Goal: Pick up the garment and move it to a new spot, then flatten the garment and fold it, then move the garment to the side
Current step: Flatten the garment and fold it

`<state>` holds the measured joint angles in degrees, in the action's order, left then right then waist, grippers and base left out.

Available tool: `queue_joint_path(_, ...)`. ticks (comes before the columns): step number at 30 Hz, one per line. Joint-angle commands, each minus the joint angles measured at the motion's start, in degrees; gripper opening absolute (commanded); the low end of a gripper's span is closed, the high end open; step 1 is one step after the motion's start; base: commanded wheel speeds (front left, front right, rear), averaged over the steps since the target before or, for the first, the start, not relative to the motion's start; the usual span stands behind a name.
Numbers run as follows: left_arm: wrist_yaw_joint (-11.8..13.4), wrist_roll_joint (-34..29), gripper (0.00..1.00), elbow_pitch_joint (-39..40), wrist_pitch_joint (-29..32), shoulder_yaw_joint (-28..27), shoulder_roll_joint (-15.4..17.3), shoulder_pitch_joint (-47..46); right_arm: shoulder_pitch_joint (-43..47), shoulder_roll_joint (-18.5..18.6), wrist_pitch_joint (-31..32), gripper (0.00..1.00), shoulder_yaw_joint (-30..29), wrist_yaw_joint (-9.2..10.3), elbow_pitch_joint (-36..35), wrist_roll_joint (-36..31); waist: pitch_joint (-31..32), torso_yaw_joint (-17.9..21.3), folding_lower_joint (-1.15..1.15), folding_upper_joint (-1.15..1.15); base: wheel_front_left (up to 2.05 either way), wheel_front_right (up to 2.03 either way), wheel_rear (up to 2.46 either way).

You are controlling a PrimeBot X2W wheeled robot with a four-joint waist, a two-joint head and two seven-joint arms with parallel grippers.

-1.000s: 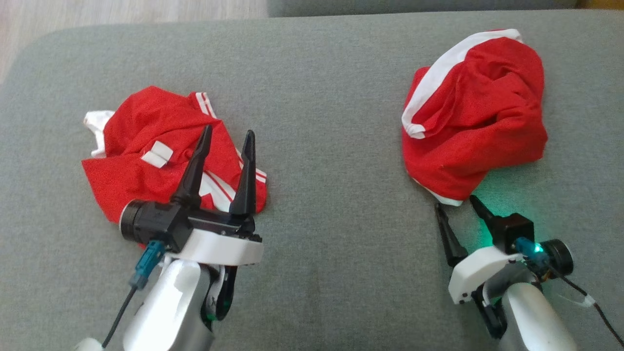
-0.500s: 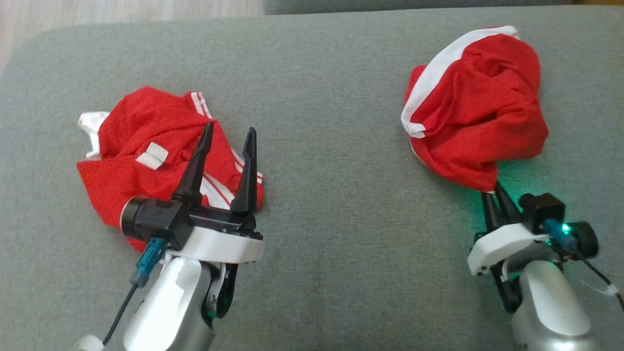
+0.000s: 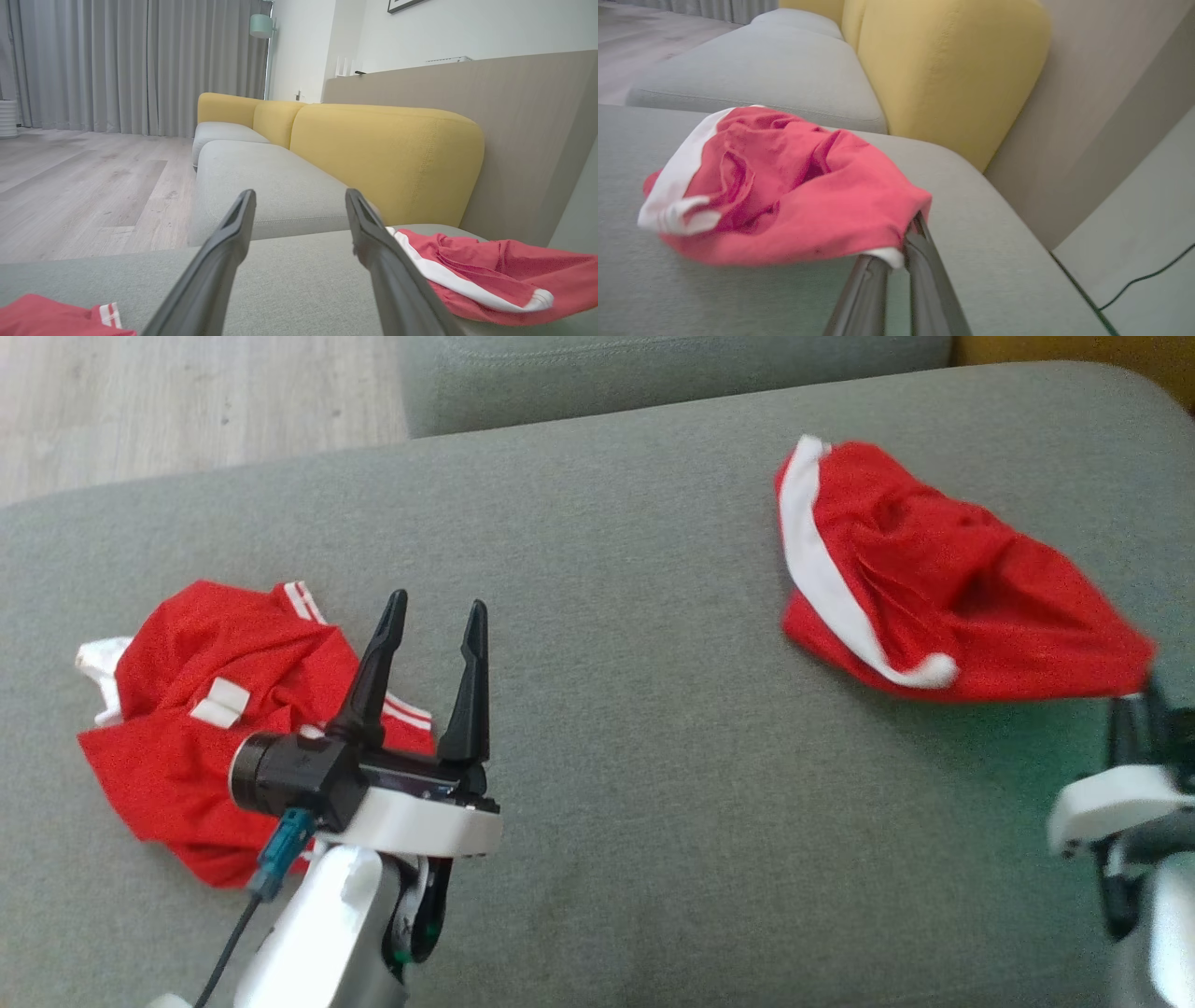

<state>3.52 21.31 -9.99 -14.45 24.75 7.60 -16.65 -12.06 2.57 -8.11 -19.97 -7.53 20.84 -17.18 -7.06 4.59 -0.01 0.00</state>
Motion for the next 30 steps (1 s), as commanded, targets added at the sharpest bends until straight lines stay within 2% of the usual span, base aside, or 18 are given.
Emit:
queue_joint_path(1,0.17,0.67,1.00,1.99,-0.47,-1.74,0.70,-1.54,-1.08,0.31,0.51,0.47,0.08,0.04,-3.65,-1.12,0.44,0.61,0.01,0.00,0.00,0.00,0.00)
queue_joint_path(2,0.19,0.71,1.00,1.95,-0.48,-1.69,0.63,-1.56,-1.01,0.31,0.95,1.00,-0.99,0.04,-5.00,-1.73,0.50,0.72,0.01,0.00,0.00,0.00,0.00)
queue_joint_path(10,0.13,1.02,1.00,1.53,-0.50,-1.37,0.34,-1.10,0.14,0.31,3.96,1.00,-4.28,0.04,-9.27,-2.43,1.07,1.02,0.01,0.00,0.00,0.00,0.00)
queue_joint_path(15,0.18,1.14,1.00,1.67,-0.51,-1.79,0.77,-0.83,0.08,0.31,1.82,1.00,-4.86,0.04,-11.96,0.34,1.19,1.48,0.01,0.00,0.00,0.00,0.00)
queue_joint_path(18,0.23,1.19,1.00,1.84,-0.52,-1.98,0.87,-0.78,0.23,0.31,-0.99,1.00,-2.09,0.04,-12.96,3.55,1.40,1.75,0.01,0.00,0.00,0.00,0.00)
queue_joint_path(22,0.23,1.13,1.00,2.06,-0.52,-1.86,0.79,-0.58,1.49,0.31,-4.22,1.00,4.97,0.04,-13.55,9.04,1.67,1.87,0.01,0.00,0.00,0.00,0.00)
queue_joint_path(27,0.04,0.95,1.00,2.28,-0.51,-1.19,0.64,-0.74,4.61,0.31,-5.45,1.00,13.82,0.04,-10.72,18.53,1.27,0.99,0.01,0.00,0.00,0.00,0.00)
queue_joint_path(30,0.12,0.85,1.00,2.42,-0.39,-0.90,0.56,-1.06,5.07,0.31,-5.72,1.00,17.73,0.04,-8.67,18.26,0.36,0.06,0.01,0.00,0.00,0.00,0.00)
